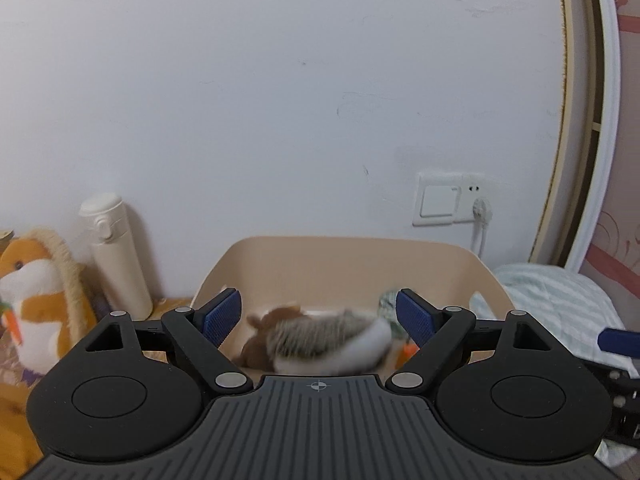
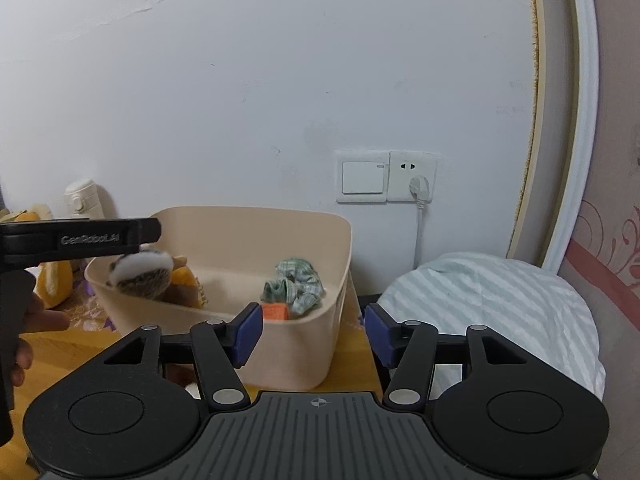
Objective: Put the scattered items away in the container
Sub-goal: 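Drop the hedgehog plush into the bin with the left gripper and withdraw, then grasp the brown bow clip with the left gripper while the right grasps the blue-white box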
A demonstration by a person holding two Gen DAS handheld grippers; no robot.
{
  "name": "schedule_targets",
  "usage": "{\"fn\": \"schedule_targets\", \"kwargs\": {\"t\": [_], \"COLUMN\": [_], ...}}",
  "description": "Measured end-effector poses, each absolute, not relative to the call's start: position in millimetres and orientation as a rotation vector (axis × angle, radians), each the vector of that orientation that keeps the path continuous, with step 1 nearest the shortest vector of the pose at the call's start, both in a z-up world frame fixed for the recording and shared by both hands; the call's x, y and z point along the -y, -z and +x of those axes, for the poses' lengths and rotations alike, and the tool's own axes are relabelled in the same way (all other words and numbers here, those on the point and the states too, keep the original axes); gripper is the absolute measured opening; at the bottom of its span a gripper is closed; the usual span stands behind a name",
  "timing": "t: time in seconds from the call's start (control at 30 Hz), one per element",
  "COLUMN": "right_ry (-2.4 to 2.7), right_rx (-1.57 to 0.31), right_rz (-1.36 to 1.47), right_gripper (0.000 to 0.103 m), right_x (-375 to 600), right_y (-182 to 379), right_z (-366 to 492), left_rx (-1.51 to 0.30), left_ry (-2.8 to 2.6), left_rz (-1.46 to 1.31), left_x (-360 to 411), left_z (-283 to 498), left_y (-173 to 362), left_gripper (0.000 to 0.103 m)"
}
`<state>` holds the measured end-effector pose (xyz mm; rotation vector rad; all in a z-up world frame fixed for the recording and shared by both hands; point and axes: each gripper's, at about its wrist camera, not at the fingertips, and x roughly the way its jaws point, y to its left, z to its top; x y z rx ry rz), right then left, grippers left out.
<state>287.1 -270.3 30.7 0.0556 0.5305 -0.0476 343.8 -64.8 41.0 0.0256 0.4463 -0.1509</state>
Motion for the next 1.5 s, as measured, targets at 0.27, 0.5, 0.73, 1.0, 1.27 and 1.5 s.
{"fn": "schedule_targets", "kwargs": {"t": [0.27,0.5,0.73,1.0,1.27,1.5], "right_ry": [0.026,-0.014,-0.019,0.009,0.024,0.012], "right_rx": [-0.505,-0.529,-0.595,-0.662,-0.706,-0.722], "right_rz": [-0.028,-0.07,-0.003,0.008,-0.004,-0.002], "right_gripper": [0.065,0.074,0.078,0.079,0.085,0.086], "right_x": [254,248,258,265,268,269], "right_y": [-33,-20,10,39,61,72], "right_z": [242,220,215,218,218,228], "left_rx": [-0.445,-0.491,-0.576,-0.662,-0.764,-0.796], "left_ry": [0.121,0.083,0.06,0.114,0.116,0.033], "left_rz": [0.018,0.024,0.064,-0.004,-0.209,-0.378], "left_x": [31,5,-13,-28,-37,-33], "left_z": [283,235,189,169,170,186], "left_y": [-35,-19,15,50,70,75], "left_gripper": [0.086,0.086,0.087,0.087,0.087,0.087]}}
